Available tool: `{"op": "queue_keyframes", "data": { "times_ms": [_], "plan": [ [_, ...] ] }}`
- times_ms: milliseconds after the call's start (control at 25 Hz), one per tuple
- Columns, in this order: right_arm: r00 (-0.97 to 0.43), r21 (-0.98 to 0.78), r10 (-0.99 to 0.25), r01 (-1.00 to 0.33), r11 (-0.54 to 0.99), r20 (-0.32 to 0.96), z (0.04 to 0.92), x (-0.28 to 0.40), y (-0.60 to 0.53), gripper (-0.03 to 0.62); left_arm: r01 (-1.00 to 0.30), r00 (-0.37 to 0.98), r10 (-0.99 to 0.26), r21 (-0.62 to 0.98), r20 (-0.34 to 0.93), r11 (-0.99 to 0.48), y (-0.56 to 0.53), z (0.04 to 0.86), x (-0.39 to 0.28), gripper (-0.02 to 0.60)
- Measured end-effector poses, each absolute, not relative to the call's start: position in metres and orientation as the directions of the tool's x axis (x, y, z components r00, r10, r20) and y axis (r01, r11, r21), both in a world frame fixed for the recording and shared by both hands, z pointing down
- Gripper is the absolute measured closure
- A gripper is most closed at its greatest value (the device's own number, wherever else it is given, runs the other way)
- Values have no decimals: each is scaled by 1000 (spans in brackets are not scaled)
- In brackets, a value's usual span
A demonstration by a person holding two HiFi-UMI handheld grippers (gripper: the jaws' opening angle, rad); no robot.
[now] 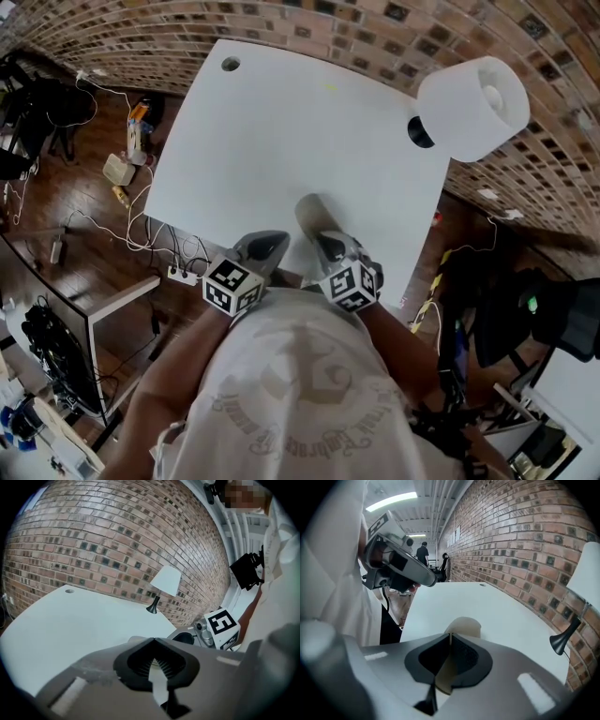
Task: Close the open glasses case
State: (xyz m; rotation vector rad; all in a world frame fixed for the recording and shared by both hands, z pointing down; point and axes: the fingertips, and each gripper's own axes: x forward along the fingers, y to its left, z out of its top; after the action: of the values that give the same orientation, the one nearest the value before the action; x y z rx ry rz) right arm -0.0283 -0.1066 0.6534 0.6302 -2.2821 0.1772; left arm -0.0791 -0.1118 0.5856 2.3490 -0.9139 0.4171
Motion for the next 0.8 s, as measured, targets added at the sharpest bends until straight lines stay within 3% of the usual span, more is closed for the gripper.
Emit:
{"op": "queue_keyframes", "data": {
  "times_ms": [480, 800],
  "plan": [
    [-645, 17, -324, -434, 901, 692, 657, -31, -106, 586, -705, 703, -530, 367, 474, -607, -106, 579, -76, 580],
    [-692, -107, -334, -511, 853, 640, 649, -24, -112, 585, -734, 674, -564, 341, 477, -588, -95, 570, -77, 580]
  ]
}}
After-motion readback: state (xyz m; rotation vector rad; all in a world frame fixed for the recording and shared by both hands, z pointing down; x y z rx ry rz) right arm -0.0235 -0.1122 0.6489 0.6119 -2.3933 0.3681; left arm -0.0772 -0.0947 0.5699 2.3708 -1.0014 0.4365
